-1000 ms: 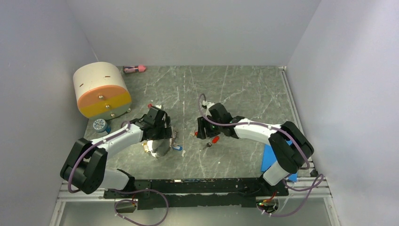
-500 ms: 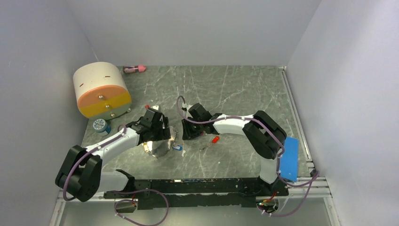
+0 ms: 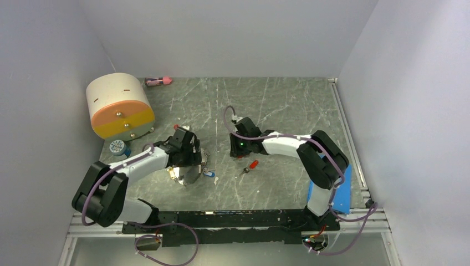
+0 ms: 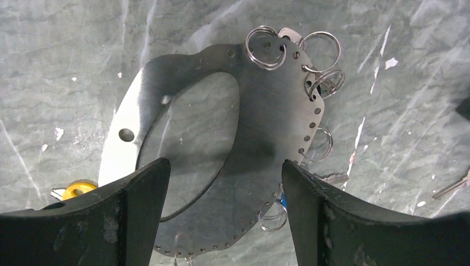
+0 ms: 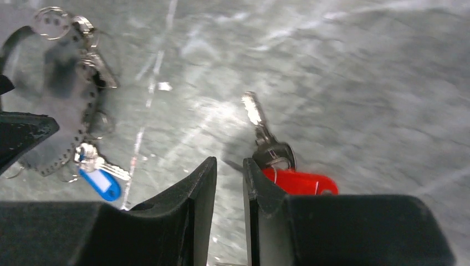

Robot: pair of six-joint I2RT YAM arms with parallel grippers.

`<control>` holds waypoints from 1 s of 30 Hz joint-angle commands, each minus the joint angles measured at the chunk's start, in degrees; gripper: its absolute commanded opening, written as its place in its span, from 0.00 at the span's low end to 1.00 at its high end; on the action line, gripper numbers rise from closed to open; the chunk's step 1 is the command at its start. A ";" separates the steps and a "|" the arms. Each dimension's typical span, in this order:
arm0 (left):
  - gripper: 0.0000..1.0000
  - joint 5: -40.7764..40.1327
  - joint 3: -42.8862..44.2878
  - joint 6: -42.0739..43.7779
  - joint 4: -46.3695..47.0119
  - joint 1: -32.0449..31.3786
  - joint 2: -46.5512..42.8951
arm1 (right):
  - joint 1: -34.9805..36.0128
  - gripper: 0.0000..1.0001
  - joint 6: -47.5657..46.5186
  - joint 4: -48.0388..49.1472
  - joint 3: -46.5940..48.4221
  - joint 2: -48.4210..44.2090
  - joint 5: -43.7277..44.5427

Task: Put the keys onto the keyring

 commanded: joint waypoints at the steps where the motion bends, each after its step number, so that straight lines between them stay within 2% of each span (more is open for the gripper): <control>1: 0.79 1.04 3.37 1.19 0.99 0.21 2.84 | -3.98 0.29 -0.43 -6.48 -4.94 -2.24 4.29; 8: 0.79 3.34 4.80 2.73 2.54 0.21 5.56 | -12.47 0.30 -1.91 -6.20 -12.11 -9.37 3.29; 18: 0.74 10.75 5.52 2.86 6.38 -0.44 11.57 | -13.06 0.45 -2.91 -4.17 -13.89 -20.36 -4.14; 25: 0.70 13.55 5.54 -0.54 8.06 -6.72 12.03 | -13.05 0.53 -2.55 -0.89 -16.72 -25.74 -7.97; 30: 0.71 12.59 6.53 -2.01 6.82 -14.01 10.95 | -13.10 0.66 -2.84 0.73 -18.39 -26.68 -10.07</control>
